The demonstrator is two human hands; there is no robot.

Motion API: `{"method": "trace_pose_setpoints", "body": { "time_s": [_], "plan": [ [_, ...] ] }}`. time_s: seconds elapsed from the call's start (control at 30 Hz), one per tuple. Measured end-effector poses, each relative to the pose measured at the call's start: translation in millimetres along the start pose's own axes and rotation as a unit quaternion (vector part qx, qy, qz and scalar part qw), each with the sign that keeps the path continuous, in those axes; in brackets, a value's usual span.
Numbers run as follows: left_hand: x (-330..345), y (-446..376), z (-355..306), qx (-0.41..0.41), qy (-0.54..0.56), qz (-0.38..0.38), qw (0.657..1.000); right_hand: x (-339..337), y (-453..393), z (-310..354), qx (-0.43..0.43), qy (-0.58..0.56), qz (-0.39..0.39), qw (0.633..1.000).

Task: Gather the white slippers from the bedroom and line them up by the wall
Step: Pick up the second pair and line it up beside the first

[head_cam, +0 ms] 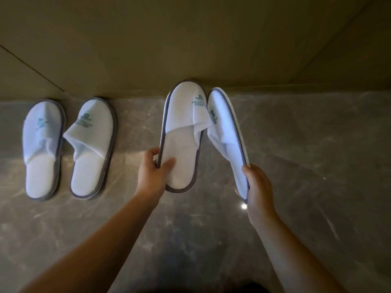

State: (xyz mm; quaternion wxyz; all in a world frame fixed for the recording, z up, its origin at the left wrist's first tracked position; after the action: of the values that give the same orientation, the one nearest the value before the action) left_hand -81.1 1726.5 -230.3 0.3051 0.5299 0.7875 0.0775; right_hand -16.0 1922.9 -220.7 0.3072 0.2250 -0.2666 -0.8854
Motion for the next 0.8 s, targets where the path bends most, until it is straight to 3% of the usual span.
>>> {"method": "trace_pose_setpoints", "body": {
  "time_s": [0.27, 0.4, 0.57, 0.67, 0.8],
  "plan": [
    [49.8, -5.9, 33.2, 0.037, -0.026, 0.081, 0.996, -29.0, -70.3, -13.8, -0.204, 0.027, -0.066, 0.976],
    [58.3, 3.8, 26.5, 0.044, -0.018, 0.097, 0.994, -55.1, -85.4, -11.3, -0.272, 0.185, -0.147, 0.933],
    [70.8, 3.0, 32.2, 0.032, 0.012, 0.102, 0.994, -44.4, -93.2, -21.0, -0.285, 0.348, -0.099, 0.887],
    [66.2, 2.8, 29.7, 0.024, 0.036, 0.103, 0.994, -24.1, -72.6, -18.3, -0.279, 0.27, -0.043, 0.92],
    [45.8, 8.0, 29.7, 0.001, 0.072, 0.118, 0.99, 22.8, -31.8, -18.2, -0.1, 0.106, 0.06, 0.988]
  ]
}}
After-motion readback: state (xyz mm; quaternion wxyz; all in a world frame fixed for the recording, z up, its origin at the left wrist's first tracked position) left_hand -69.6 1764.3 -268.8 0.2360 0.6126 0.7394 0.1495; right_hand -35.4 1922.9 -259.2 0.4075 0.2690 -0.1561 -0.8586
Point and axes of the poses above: each hand's wrist, its own y-axis away from the middle knuckle, its own x-axis out of the palm, z = x × y, the point moved 3 cm from there along -y, towards the middle knuckle, and after that the axes turned 15 degrees about -z, right-handed, at the moved point
